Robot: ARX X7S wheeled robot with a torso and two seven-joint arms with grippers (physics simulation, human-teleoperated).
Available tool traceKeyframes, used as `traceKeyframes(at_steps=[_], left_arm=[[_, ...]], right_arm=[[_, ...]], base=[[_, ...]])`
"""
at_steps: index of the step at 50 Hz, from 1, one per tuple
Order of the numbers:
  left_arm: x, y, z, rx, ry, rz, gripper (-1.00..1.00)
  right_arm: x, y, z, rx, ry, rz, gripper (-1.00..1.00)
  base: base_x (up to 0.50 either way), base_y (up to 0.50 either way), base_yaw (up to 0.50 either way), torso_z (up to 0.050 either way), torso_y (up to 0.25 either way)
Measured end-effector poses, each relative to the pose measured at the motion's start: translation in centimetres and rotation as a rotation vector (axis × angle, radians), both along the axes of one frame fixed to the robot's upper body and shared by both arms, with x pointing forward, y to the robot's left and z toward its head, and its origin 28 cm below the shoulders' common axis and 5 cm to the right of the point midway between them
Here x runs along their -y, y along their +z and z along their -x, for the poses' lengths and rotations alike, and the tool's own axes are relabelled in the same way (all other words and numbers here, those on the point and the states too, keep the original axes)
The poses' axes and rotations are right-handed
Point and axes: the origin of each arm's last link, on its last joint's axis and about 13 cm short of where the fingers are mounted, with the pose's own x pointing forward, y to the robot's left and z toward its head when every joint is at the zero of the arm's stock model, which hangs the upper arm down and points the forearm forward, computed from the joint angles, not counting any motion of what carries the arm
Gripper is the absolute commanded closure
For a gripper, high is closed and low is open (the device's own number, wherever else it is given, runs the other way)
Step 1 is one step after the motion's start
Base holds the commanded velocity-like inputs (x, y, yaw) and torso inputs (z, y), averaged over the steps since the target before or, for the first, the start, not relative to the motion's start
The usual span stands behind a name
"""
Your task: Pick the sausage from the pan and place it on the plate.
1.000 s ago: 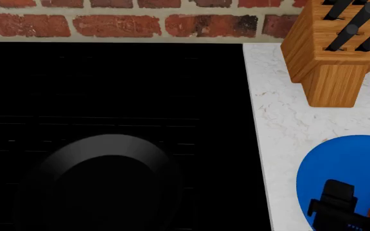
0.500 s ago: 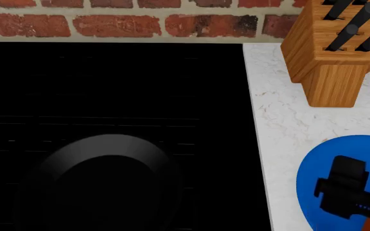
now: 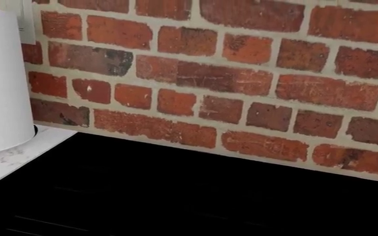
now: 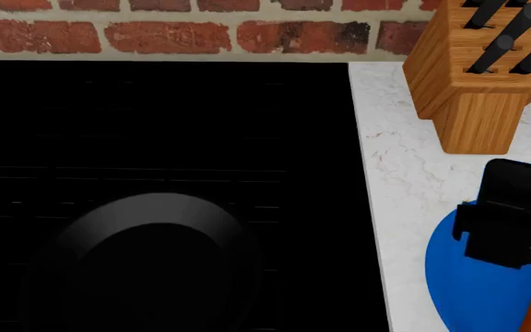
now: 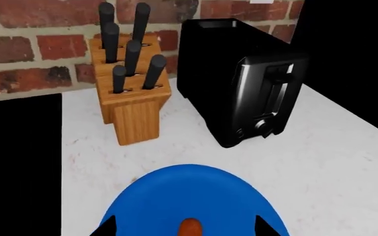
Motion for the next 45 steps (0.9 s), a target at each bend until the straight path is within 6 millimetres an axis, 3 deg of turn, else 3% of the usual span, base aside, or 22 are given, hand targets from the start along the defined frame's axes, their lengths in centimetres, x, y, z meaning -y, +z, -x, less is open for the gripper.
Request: traceKeyframes(at_steps=[16, 32, 45], left_arm=[[0.0, 0.0, -0.1, 0.003, -0.002, 0.002, -1.0], [0.1, 0.0, -0.2, 0.006, -0.003, 0.004, -1.0], [0.1, -0.1, -0.4, 0.007, 0.0, 0.003, -1.0]], right_arm=[[-0.9, 1.7, 3.0, 0.141, 0.055, 0.068, -1.0], [-0.7, 1.0, 6.1, 0.286, 0.096, 0.132, -1.0], [-0.8, 0.6, 7.2, 0.366, 0.12, 0.165, -1.0]], base=[[0.01, 0.01, 0.01, -0.012, 0.0], [0.01, 0.01, 0.01, -0.013, 0.0], [0.0, 0.0, 0.01, -0.013, 0.0]])
